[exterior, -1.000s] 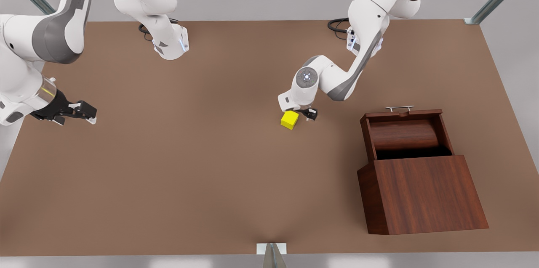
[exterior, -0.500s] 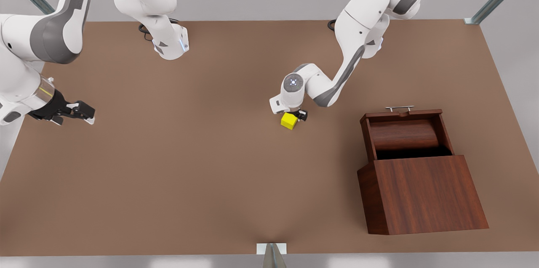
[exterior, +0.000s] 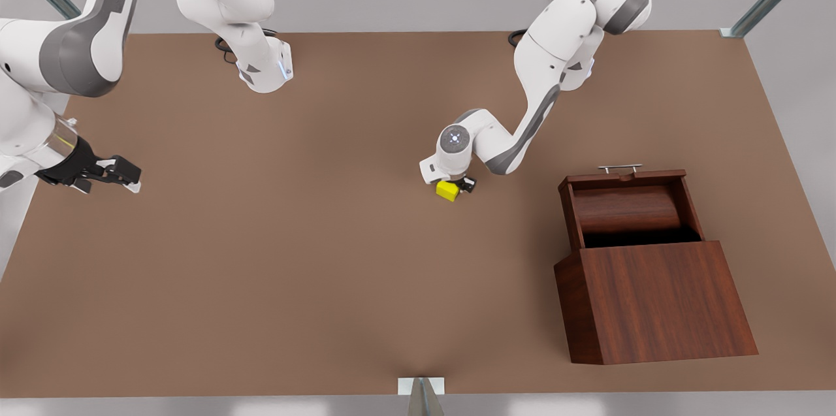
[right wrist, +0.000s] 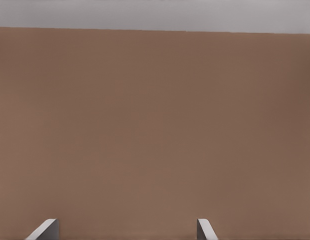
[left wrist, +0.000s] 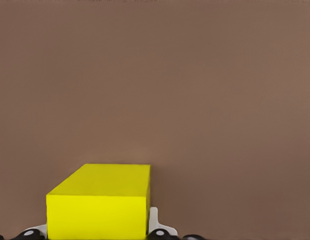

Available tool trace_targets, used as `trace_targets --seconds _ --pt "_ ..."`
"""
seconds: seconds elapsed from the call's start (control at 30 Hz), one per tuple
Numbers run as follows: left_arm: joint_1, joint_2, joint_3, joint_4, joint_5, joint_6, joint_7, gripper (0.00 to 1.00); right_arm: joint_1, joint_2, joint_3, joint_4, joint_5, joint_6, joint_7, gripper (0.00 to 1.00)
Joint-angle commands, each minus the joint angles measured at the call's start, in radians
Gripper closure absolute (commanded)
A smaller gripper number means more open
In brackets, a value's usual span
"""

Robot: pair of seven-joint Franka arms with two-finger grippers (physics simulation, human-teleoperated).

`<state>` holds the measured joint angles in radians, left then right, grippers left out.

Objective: Open the drawer with left arm, place the square in the middle with right arm, and place the square in the drawer with left arm

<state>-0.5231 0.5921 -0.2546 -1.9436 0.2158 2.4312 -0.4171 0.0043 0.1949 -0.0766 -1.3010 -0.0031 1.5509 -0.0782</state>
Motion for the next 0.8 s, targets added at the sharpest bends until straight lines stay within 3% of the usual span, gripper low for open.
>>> trace_targets --seconds 0.0,0.2,0.37,0.47,0.63,0.77 --pt "0.000 0.000 0.000 -0.001 0.005 0.000 -0.003 0.36 0.002 0.000 0.000 0.000 0.000 0.000 0.000 0.00" --pt "0.003 -0.041 0.000 0.005 0.005 -0.026 -0.011 0.36 0.002 0.000 -0.005 0.000 0.000 0.000 0.002 0.00" --pt "0.012 -0.252 0.043 0.011 -0.053 -0.215 0.012 0.35 0.002 0.000 -0.006 0.006 0.002 0.000 0.002 0.00" --pt "0.012 -0.367 0.170 0.011 -0.161 -0.353 0.231 0.35 0.002 0.000 -0.005 0.006 0.002 0.000 0.002 0.00" --pt "0.011 -0.385 0.376 0.002 -0.181 -0.394 0.511 0.34 0.002 0.000 -0.006 0.006 0.002 0.000 0.002 0.00" --pt "0.009 -0.499 0.577 0.017 -0.213 -0.541 0.760 0.34 0.000 0.000 -0.005 0.008 0.002 0.000 0.002 0.00"
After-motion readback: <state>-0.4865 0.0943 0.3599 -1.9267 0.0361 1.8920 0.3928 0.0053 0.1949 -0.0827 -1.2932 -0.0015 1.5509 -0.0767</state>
